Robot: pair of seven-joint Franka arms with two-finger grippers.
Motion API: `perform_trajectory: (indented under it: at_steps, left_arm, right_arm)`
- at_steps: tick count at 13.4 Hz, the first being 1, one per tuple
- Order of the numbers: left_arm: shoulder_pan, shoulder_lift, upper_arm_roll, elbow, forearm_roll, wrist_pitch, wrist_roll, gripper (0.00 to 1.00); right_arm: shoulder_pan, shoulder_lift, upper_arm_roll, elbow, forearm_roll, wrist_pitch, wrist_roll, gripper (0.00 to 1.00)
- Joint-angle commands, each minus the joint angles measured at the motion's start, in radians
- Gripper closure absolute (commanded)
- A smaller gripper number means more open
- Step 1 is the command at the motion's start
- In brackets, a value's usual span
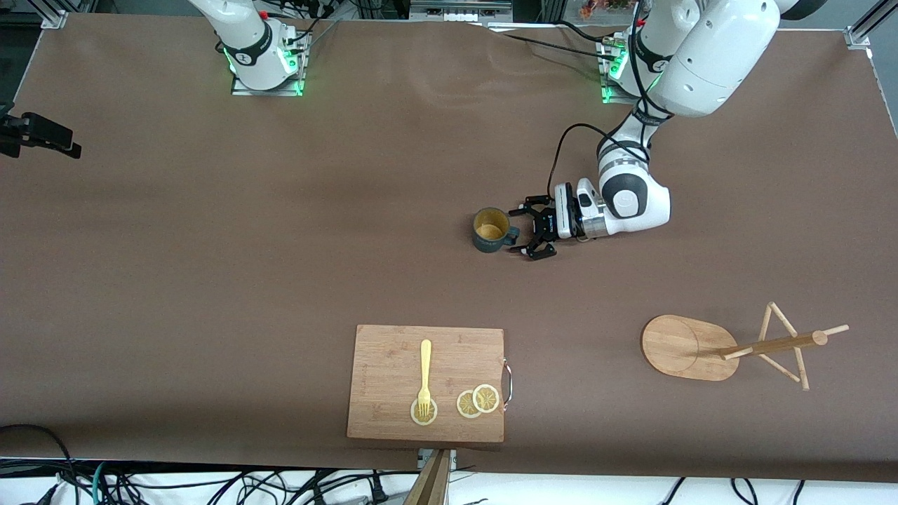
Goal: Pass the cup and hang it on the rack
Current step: 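Move the left gripper to the mug handle and grasp it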
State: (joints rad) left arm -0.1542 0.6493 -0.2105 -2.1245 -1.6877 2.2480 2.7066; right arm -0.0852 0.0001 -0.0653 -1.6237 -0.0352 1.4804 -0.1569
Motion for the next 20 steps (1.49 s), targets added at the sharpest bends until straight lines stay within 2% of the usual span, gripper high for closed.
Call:
perform_trajectory:
  at_steps: [1,2,3,4,6,7,10,13,15,18,20]
  left_arm:
    - [-0.004,-0.01,-0.004,-0.014,-0.037,0.012,0.061,0.18]
    - [-0.004,-0.01,-0.003,-0.015,-0.037,0.01,0.062,0.29]
    - [-0.004,-0.01,-0.004,-0.015,-0.037,0.01,0.073,0.45]
    - [-0.002,-0.01,-0.003,-0.015,-0.037,0.01,0.079,0.65]
    - [-0.001,-0.01,-0.003,-0.015,-0.037,0.009,0.081,0.93]
    - [0.001,-0.01,-0.001,-0.012,-0.037,0.007,0.071,1.0]
    - [0.012,-0.031,0.007,-0.005,-0.029,0.005,-0.017,1.0]
    - [0.044,-0.103,0.008,-0.012,0.047,-0.001,-0.251,1.0]
    - [0.079,-0.179,0.008,-0.018,0.184,-0.013,-0.47,1.0]
    - [0.177,-0.322,0.022,-0.041,0.446,-0.155,-0.808,1.0]
    - [0.211,-0.4,0.115,-0.029,0.616,-0.32,-0.997,1.0]
  right_arm:
    - [0.005,0.006,-0.001,0.027,0.018,-0.043,0.0,0.0]
    - [0.005,0.006,0.002,0.027,0.018,-0.043,-0.001,0.0]
    - [0.005,0.008,0.002,0.027,0.02,-0.043,0.0,0.0]
    - [0.005,0.008,0.002,0.028,0.02,-0.042,0.0,0.0]
    - [0.005,0.008,0.002,0.028,0.034,-0.043,-0.001,0.0]
    - [0.005,0.008,0.002,0.028,0.04,-0.043,-0.001,0.0]
    - [0.007,0.009,0.002,0.028,0.041,-0.043,-0.001,0.0]
    - [0.007,0.009,0.002,0.03,0.046,-0.046,-0.001,0.0]
    - [0.007,0.009,0.002,0.028,0.046,-0.048,-0.001,0.0]
    - [0.007,0.009,0.002,0.028,0.047,-0.048,-0.001,0.0]
    - [0.007,0.009,0.002,0.028,0.047,-0.048,-0.001,0.0]
